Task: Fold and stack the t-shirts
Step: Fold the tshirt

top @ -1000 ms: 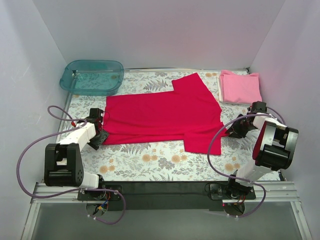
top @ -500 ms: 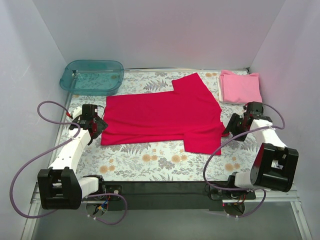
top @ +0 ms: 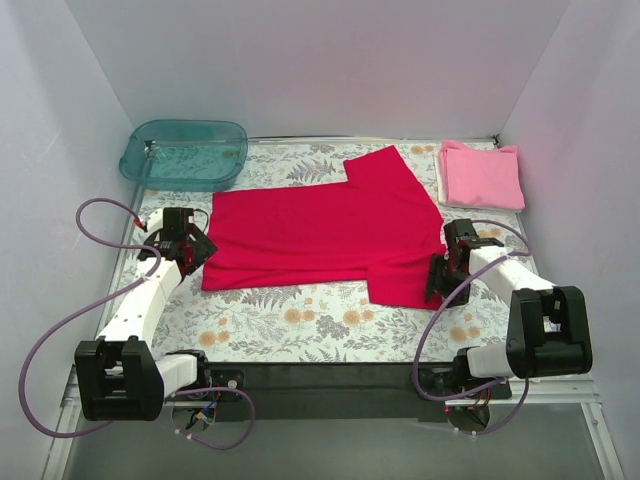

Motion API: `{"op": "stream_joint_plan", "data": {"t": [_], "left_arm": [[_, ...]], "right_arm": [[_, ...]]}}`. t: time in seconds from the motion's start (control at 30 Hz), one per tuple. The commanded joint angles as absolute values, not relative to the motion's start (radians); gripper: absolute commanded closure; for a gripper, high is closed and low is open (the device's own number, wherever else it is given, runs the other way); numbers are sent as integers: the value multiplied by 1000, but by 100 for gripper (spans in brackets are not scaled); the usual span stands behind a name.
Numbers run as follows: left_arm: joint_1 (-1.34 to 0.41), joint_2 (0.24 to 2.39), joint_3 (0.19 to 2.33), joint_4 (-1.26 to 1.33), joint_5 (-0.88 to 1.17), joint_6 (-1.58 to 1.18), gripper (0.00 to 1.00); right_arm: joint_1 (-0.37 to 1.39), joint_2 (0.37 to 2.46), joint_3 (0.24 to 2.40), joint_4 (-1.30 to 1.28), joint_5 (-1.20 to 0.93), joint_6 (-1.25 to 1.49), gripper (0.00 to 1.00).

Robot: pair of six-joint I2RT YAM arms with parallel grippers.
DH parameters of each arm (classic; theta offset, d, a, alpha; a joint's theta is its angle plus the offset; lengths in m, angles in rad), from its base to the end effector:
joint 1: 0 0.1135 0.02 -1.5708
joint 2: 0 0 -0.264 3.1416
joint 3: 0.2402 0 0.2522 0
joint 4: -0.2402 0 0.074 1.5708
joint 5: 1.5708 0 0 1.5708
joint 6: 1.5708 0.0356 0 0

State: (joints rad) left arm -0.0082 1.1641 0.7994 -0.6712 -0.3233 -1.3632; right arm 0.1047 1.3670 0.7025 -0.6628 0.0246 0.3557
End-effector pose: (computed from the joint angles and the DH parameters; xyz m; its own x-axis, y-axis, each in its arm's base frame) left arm 0.2208 0.0095 0.2319 -0.0265 -0.9276 -0.3725 -0.8736 0.2026 -0.4425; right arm 0.2217 0.0224 0.1619 -0.9391 0.2514 -0.2343 0.2437 0.9679 0.0616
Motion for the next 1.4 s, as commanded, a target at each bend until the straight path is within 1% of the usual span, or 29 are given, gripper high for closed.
{"op": "stream_joint_plan", "data": {"t": [0.0, 0.07, 0.17, 0.2, 0.23, 0.27, 0.3, 0.43, 0.57, 0.67, 0.9, 1.1, 1.23, 1.37], "left_arm": [[-3, 1140, 802, -655, -310, -1345, 28], [-2, 1147, 801, -649, -304, -1347, 28], [-2, 1157, 798, -640, -293, -1347, 28], [-3, 1160, 799, -638, -290, -1347, 28], [-3, 1160, 799, -637, -290, -1347, 28], [-2, 1161, 799, -634, -290, -1347, 28], [-2, 1161, 799, -632, -288, -1345, 29], [-2, 1167, 801, -632, -284, -1339, 28], [-2, 1166, 798, -630, -276, -1338, 28], [-2, 1164, 798, -635, -273, -1338, 28], [-2, 1173, 787, -629, -232, -1330, 28], [-3, 1190, 776, -624, -176, -1318, 28], [-3, 1192, 766, -624, -163, -1318, 28], [-2, 1187, 755, -624, -153, -1324, 28]], "right_arm": [[168, 1391, 677, -673, 75, 413, 49], [189, 1400, 675, -672, 80, 425, 51], [201, 1414, 686, -670, 84, 425, 64], [201, 1416, 702, -672, 80, 419, 82], [201, 1416, 715, -672, 80, 416, 82], [202, 1416, 730, -673, 74, 414, 97], [202, 1417, 747, -673, 69, 410, 99], [201, 1430, 871, -686, 41, 399, 99], [199, 1491, 1061, -698, 19, 382, 99], [192, 1535, 1149, -701, 8, 376, 99], [164, 1712, 1406, -696, -116, 376, 99], [161, 1857, 1593, -689, -144, 382, 99], [152, 1917, 1657, -681, -150, 400, 99], [123, 1948, 1672, -651, -189, 429, 99]]}}
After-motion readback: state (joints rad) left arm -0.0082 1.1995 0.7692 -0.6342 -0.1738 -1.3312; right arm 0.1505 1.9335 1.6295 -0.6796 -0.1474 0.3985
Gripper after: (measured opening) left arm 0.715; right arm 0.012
